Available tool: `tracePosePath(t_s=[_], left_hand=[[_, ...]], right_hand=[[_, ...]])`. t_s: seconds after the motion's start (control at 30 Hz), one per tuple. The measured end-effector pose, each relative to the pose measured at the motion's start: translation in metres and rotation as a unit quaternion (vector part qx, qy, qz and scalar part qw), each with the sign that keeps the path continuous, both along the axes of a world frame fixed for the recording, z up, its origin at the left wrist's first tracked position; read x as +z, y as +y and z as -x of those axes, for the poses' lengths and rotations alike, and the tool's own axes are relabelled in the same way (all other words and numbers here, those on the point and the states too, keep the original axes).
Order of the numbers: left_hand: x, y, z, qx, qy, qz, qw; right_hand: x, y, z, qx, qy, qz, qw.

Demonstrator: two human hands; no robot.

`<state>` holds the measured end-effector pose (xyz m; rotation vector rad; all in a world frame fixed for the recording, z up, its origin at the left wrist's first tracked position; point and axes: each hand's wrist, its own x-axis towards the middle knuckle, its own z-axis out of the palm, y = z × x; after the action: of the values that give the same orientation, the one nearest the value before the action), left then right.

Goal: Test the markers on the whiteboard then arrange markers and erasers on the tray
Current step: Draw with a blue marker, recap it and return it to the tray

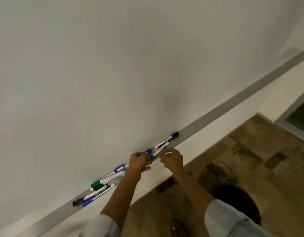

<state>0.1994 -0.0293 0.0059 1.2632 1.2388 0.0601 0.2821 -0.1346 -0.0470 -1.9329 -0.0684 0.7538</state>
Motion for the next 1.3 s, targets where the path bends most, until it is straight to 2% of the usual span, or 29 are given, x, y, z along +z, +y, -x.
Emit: tracePosePath(t_s=[0.07,0.23,0.33,0.4,0.43,0.5,0.53,0.6,0.7,0.8,0.9,1.0,1.1,1.2,1.3], left_hand=[[0.003,0.02,0.017,0.036,0.013,0.006,0.999],[0.011,0.04,0.041,0.072,-0.021,0.052,0.996],[0.016,0.044,0.047,0.067,-0.032,0.063,0.995],[0.019,0.045,0.05,0.038,-0.015,0.024,0.999],[0.021,0.046,0.05,0.013,0.001,-0.012,1.0],[0.033,0.045,0.046,-0.036,0.018,-0.058,0.997],[0.045,0.043,0.043,-0.053,0.01,-0.053,0.997],[0.076,0.036,0.036,-0.071,-0.051,-0.036,0.996],[0.132,0.024,0.03,-0.029,-0.236,-0.084,0.968],[0.199,0.013,0.041,0.032,-0.401,-0.113,0.908],[0.263,0.006,0.063,0.018,-0.49,-0.122,0.863],[0.306,0.007,0.091,-0.024,-0.522,-0.174,0.834],[0.34,0.012,0.115,-0.007,-0.548,-0.207,0.81],[0.364,0.017,0.135,0.032,-0.572,-0.197,0.796],[0.379,0.02,0.148,0.056,-0.59,-0.185,0.784]], right_hand=[[-0.002,0.024,0.006,-0.017,0.044,0.013,0.999],[-0.004,0.056,-0.004,0.026,-0.051,0.161,0.985],[-0.009,0.062,-0.008,0.042,-0.017,0.178,0.983],[-0.004,0.061,-0.003,-0.024,0.041,0.112,0.993],[0.004,0.06,0.001,-0.08,0.081,0.047,0.992],[0.029,0.059,0.009,-0.164,0.153,-0.104,0.969],[0.045,0.059,0.012,-0.188,0.177,-0.169,0.951],[0.089,0.06,0.019,-0.2,0.203,-0.263,0.922],[0.164,0.063,0.04,-0.162,0.217,-0.395,0.878],[0.233,0.061,0.072,-0.073,0.177,-0.502,0.843],[0.286,0.059,0.102,-0.014,0.106,-0.556,0.824],[0.334,0.062,0.128,0.02,0.066,-0.595,0.801],[0.366,0.07,0.154,0.062,-0.004,-0.613,0.788],[0.377,0.087,0.172,0.074,-0.101,-0.614,0.78],[0.381,0.1,0.182,0.078,-0.182,-0.636,0.746]])
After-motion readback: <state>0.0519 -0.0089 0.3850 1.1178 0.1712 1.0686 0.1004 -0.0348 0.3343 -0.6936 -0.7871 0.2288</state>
